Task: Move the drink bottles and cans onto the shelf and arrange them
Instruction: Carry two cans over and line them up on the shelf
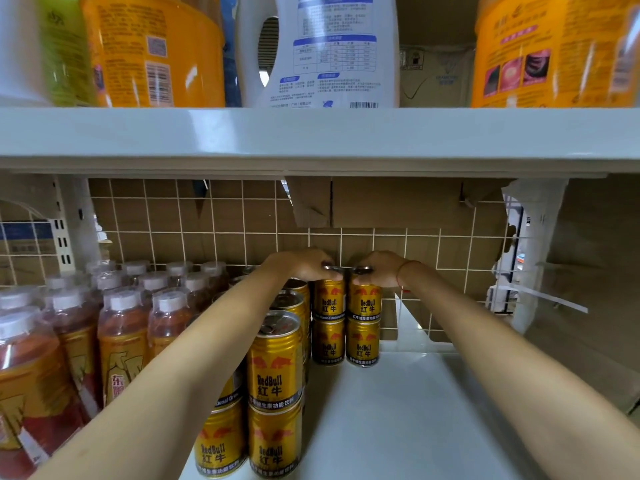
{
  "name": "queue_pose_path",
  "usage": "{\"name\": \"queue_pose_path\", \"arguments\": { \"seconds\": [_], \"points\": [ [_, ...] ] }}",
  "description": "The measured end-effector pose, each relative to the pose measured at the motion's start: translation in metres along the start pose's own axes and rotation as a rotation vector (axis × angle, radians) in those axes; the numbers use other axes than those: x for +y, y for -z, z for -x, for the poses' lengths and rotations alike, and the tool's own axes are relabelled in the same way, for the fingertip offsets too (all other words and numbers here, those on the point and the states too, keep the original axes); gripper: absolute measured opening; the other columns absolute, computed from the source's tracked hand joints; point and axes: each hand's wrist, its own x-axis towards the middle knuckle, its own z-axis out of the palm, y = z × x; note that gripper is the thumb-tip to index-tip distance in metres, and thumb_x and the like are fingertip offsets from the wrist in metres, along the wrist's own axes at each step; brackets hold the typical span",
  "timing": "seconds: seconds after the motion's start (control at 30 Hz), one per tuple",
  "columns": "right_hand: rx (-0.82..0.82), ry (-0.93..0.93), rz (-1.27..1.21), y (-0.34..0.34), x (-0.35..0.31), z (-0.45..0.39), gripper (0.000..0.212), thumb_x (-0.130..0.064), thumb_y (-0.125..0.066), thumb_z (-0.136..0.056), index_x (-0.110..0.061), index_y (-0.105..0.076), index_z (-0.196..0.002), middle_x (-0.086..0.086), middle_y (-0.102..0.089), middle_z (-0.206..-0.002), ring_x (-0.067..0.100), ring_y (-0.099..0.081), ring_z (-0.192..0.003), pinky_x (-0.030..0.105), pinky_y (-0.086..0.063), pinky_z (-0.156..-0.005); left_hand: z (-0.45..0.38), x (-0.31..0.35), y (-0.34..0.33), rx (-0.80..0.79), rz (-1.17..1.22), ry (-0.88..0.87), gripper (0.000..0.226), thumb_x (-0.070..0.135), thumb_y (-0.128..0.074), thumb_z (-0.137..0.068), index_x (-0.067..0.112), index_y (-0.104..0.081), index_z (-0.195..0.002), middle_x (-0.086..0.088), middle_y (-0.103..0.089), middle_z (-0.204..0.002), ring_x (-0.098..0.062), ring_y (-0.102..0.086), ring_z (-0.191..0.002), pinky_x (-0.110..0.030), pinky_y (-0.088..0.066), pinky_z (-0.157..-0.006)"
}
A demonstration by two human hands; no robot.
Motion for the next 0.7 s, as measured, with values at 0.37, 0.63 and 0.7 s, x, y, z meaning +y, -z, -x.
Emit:
{"name": "queue_pose_path", "arguments": {
  "seconds": [0.37,0.63,0.7],
  "points": [
    [0.046,0.011,-0.061,-0.007,0.003,0.003,0.037,-0.032,-0.053,-0.094,-0.015,-0.055,-0.127,0.008,-0.055,-0.128,0.026,-0.052,-0.118,0.03,-0.042,-0.088,-0.002,0.0,-0.002,0.019,-0.031,0.032,0.052,0.051,-0.046,-0.095,0.017,-0.048,-0.135,-0.007,-0.052,-0.134,-0.024,-0.049,-0.119,-0.041,-0.044,-0.098],
    [0.06,-0.028,-0.063,-0.017,-0.003,0.003,0.048,-0.031,-0.044,-0.098,-0.018,-0.036,-0.144,0.009,-0.039,-0.146,0.028,-0.04,-0.132,0.038,-0.039,-0.104,0.006,0.002,-0.002,0.028,-0.016,0.038,0.053,0.052,-0.046,-0.094,0.019,-0.048,-0.136,-0.006,-0.051,-0.135,-0.025,-0.049,-0.121,-0.042,-0.043,-0.099],
    [0.059,-0.04,-0.046,-0.021,-0.003,0.004,0.05,-0.032,-0.041,-0.099,-0.019,-0.03,-0.147,0.009,-0.03,-0.152,0.029,-0.033,-0.137,0.043,-0.036,-0.109,0.006,0.001,-0.002,0.037,-0.037,0.037,0.054,0.054,-0.046,-0.093,0.02,-0.049,-0.135,-0.006,-0.051,-0.135,-0.025,-0.049,-0.12,-0.043,-0.043,-0.099]
  ]
}}
